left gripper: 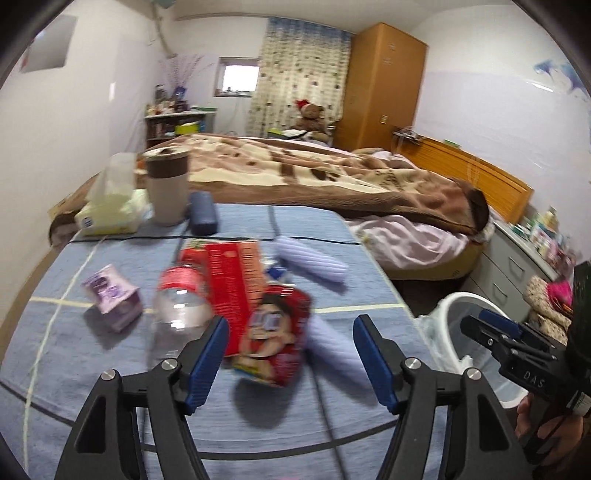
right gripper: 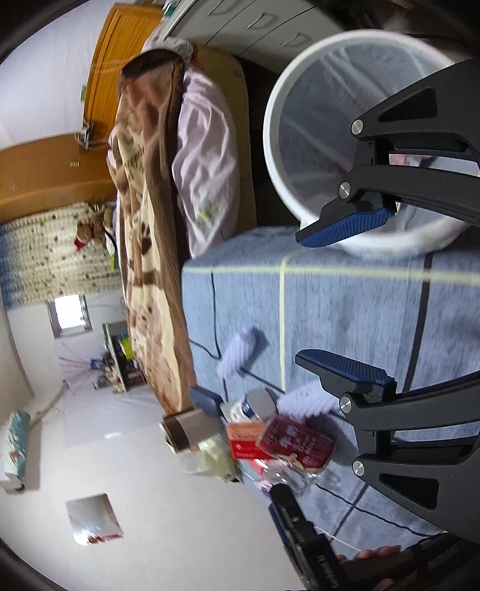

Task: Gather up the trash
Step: 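Return both open grippers to the table, then grasp the plastic bottle with the left gripper while the right grasps the white foam net, then carry the bottle and foam net over the wastebasket and open both grippers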

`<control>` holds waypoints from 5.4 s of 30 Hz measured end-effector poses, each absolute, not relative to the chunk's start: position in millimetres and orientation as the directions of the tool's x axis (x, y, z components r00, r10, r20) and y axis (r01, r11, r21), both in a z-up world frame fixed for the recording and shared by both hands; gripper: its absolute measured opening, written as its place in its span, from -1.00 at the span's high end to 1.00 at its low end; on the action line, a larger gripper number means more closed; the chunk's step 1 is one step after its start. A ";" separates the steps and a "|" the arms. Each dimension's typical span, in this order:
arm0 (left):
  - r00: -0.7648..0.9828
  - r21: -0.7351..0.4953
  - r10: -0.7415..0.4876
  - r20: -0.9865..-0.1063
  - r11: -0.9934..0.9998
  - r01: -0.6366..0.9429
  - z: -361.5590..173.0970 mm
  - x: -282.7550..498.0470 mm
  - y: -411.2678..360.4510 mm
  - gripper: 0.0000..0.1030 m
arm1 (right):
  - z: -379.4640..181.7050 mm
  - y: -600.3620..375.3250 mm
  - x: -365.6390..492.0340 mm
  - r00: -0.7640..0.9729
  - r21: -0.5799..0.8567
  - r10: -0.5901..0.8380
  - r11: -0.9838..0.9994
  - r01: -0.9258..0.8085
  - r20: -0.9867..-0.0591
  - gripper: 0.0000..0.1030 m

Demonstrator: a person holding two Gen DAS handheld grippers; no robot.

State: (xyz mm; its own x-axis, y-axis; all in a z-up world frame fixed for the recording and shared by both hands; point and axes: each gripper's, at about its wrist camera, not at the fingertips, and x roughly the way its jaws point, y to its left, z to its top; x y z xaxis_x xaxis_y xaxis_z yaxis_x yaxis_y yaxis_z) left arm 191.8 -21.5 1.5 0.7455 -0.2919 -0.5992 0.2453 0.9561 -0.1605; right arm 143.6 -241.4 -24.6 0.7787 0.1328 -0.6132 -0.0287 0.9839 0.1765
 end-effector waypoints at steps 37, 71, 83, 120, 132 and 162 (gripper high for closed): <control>0.593 -0.160 -0.231 -0.772 0.972 0.170 -59.3 302.9 53.8 -0.56 | -68.0 -162.9 211.0 0.581 0.099 0.208 0.972 -0.214 -0.787 -0.15; 0.595 -0.133 -0.195 -0.779 0.980 0.146 -61.3 311.8 51.1 -0.21 | -63.6 -168.8 219.7 0.612 0.124 0.229 0.970 -0.209 -0.757 0.51; 0.655 -0.144 -0.208 -0.727 0.978 0.151 -33.5 274.4 48.6 -0.21 | -48.0 -181.0 200.6 0.670 0.150 0.221 0.975 -0.163 -0.709 0.58; 0.717 -0.117 -0.372 -0.590 0.917 0.380 35.1 157.2 -55.7 -0.21 | 2.0 -247.2 118.1 0.820 0.193 0.148 0.980 -0.047 -0.552 0.58; 0.666 -0.109 -0.473 -0.576 0.853 0.511 39.1 131.0 -124.6 -0.21 | 7.6 -286.7 85.8 0.847 0.177 0.040 0.982 0.064 -0.529 0.57; 0.498 -0.111 -0.580 -0.644 0.715 0.690 -1.1 121.3 -266.4 -0.22 | -29.4 -366.0 68.4 0.752 0.171 -0.105 0.944 0.281 -0.651 0.55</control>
